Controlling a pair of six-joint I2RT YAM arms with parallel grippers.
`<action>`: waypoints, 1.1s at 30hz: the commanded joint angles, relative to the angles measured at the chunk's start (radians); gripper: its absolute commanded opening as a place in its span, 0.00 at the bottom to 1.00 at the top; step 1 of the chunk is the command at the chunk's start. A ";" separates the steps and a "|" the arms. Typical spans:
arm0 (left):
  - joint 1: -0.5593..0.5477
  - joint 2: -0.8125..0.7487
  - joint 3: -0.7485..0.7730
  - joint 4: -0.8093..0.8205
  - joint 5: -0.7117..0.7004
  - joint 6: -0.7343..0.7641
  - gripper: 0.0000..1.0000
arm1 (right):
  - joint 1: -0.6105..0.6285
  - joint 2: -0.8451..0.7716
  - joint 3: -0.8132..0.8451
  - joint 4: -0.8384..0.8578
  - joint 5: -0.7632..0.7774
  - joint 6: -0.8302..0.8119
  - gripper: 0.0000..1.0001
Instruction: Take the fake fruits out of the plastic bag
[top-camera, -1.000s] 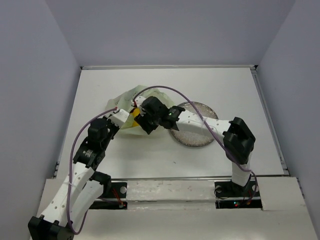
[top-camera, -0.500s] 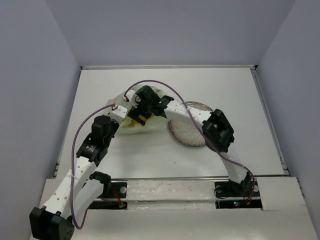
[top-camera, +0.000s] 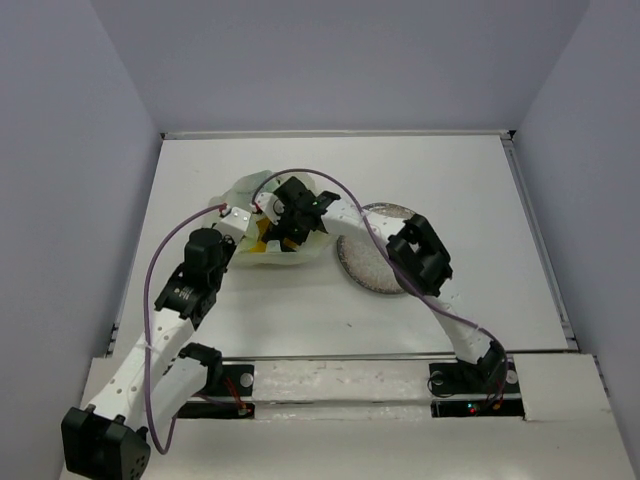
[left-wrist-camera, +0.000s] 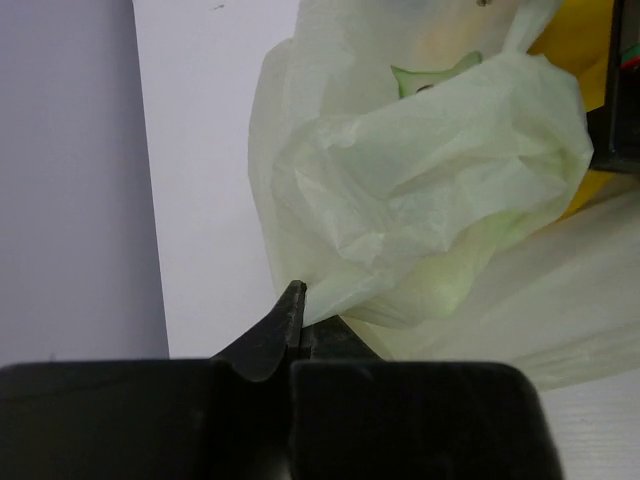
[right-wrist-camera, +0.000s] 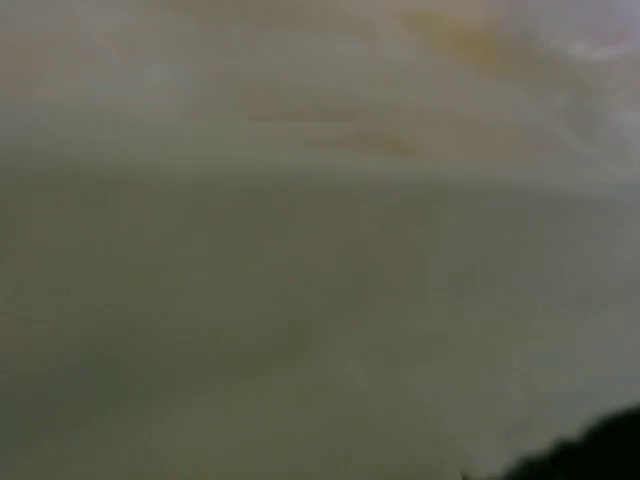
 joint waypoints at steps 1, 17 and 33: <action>0.008 0.008 0.053 0.047 -0.004 -0.009 0.00 | 0.003 0.074 -0.005 -0.076 -0.012 0.046 0.98; 0.014 0.031 0.102 0.093 -0.145 -0.086 0.00 | 0.032 -0.232 -0.060 0.020 0.028 0.203 0.01; 0.017 0.053 0.142 0.111 -0.213 -0.137 0.00 | 0.052 -0.606 -0.253 0.063 -0.001 0.319 0.01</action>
